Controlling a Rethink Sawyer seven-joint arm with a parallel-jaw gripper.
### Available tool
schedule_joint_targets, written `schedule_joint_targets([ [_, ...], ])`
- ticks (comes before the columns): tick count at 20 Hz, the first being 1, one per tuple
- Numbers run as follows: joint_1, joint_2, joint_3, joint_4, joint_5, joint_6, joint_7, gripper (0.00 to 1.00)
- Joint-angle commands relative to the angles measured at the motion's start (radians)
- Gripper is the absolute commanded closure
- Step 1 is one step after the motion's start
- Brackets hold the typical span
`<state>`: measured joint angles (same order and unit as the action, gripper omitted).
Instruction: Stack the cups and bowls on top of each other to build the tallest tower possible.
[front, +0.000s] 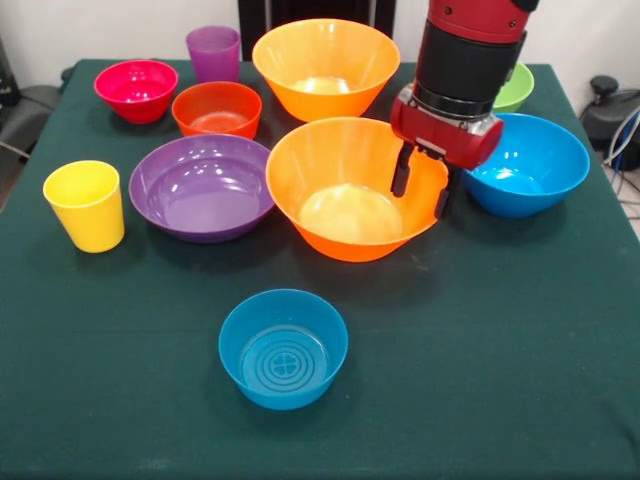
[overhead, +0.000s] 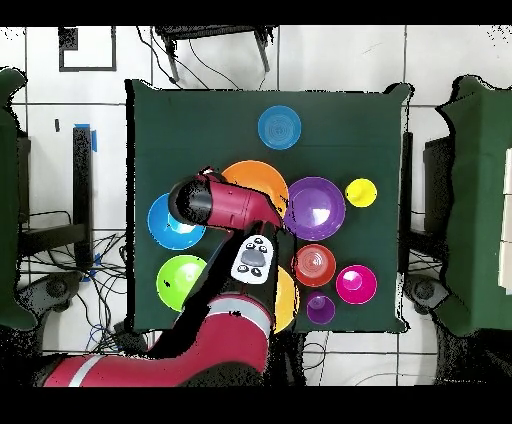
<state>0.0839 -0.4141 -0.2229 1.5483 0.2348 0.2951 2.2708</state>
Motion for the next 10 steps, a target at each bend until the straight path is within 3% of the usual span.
schedule_joint_targets([
  [1,-0.006,0.002,0.056,0.042,0.019,0.049,0.139,0.0],
  [10,0.005,0.004,0.056,0.033,0.027,0.056,0.145,0.0],
])
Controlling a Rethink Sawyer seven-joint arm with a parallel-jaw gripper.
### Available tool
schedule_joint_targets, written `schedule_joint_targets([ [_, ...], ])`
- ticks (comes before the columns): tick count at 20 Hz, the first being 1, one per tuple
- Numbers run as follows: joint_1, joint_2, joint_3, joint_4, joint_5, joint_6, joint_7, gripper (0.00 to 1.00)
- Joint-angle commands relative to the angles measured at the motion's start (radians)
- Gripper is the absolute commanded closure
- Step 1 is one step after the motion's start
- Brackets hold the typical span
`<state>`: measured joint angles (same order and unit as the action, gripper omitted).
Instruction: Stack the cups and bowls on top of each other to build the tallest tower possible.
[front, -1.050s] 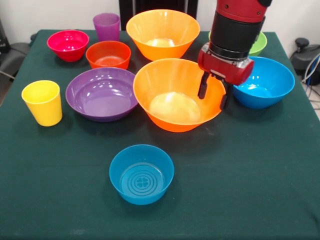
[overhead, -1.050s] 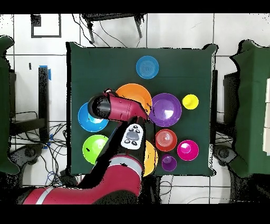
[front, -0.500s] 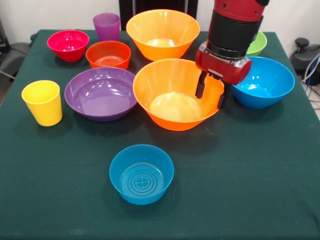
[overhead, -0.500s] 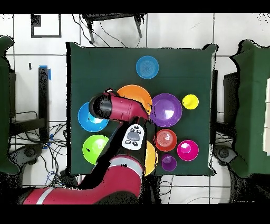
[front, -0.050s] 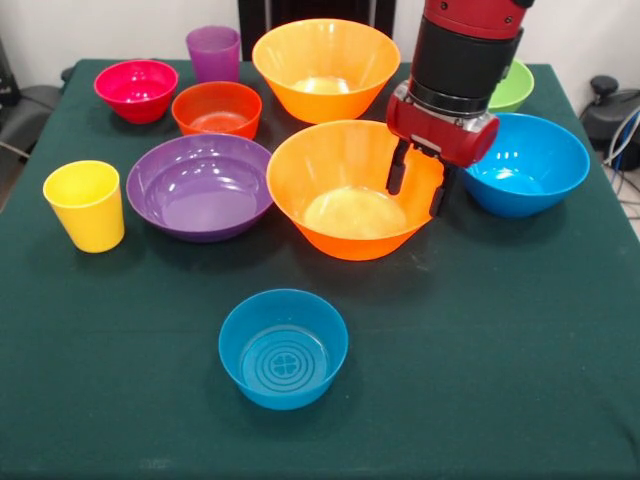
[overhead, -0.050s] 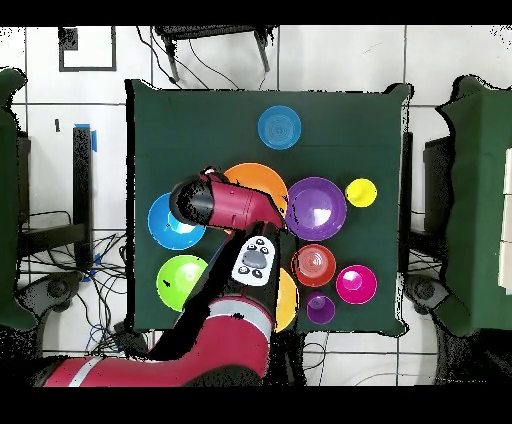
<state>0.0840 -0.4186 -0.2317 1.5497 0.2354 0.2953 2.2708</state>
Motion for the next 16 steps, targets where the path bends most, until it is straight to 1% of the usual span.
schedule_joint_targets([
  [1,0.005,0.009,0.063,0.025,0.026,0.065,0.143,0.0],
  [5,0.017,0.016,0.054,0.019,0.031,0.063,0.155,0.0],
  [9,0.026,0.01,0.046,0.001,0.037,0.1,0.158,0.0],
  [16,0.047,0.024,0.033,-0.018,0.055,0.106,0.17,0.0],
])
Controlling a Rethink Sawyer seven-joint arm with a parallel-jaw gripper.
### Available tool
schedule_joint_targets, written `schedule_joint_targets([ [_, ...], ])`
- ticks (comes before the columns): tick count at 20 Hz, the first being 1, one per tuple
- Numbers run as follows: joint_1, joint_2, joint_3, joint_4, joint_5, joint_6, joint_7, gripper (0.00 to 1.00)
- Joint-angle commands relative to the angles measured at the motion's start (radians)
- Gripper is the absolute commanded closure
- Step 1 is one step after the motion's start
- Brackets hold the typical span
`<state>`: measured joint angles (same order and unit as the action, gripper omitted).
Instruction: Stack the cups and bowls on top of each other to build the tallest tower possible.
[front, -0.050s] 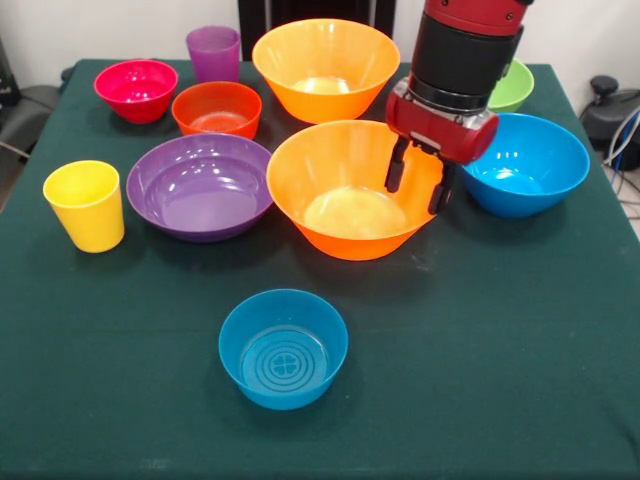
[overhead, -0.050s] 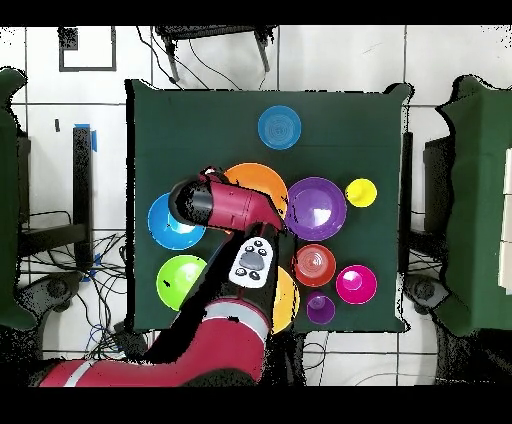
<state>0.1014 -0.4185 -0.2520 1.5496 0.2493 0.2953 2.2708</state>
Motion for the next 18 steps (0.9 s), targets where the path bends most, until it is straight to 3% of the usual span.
schedule_joint_targets([
  [1,0.032,0.026,0.053,-0.018,0.044,0.103,0.172,0.0],
  [18,0.02,0.078,0.066,-0.024,0.065,0.029,0.141,0.0],
])
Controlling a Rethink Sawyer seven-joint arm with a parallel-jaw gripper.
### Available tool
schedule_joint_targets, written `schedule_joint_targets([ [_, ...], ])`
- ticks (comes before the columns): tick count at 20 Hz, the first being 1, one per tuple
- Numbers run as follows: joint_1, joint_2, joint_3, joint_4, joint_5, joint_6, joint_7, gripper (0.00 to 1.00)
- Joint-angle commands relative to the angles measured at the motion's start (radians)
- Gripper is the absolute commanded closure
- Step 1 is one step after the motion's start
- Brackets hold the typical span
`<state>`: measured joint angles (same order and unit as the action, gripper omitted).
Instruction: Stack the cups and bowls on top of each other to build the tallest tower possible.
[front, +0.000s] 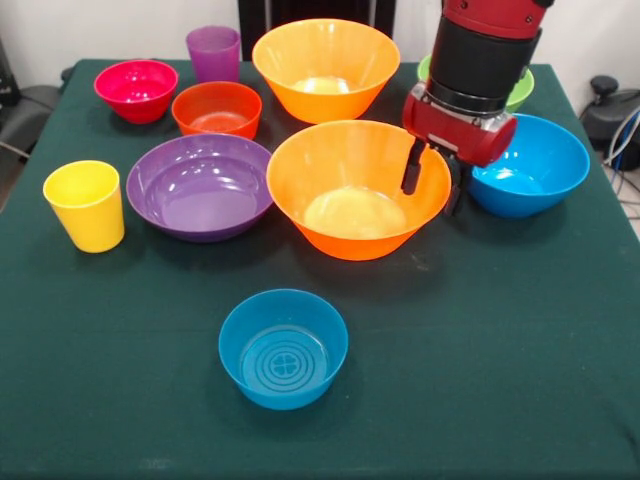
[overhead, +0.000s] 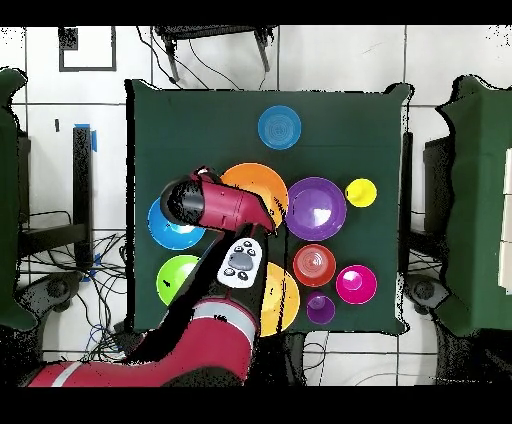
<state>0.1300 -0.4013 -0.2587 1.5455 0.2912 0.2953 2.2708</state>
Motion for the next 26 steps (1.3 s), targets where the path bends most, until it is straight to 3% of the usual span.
schedule_joint_targets([
  [1,-0.012,0.062,0.075,-0.019,0.021,0.025,0.138,0.0],
  [13,-0.029,0.084,0.086,-0.021,0.002,-0.014,0.111,0.0],
  [14,-0.028,0.084,0.083,-0.023,0.0,-0.016,0.11,1.0],
  [26,-0.049,0.065,0.087,-0.024,-0.008,0.026,0.084,1.0],
])
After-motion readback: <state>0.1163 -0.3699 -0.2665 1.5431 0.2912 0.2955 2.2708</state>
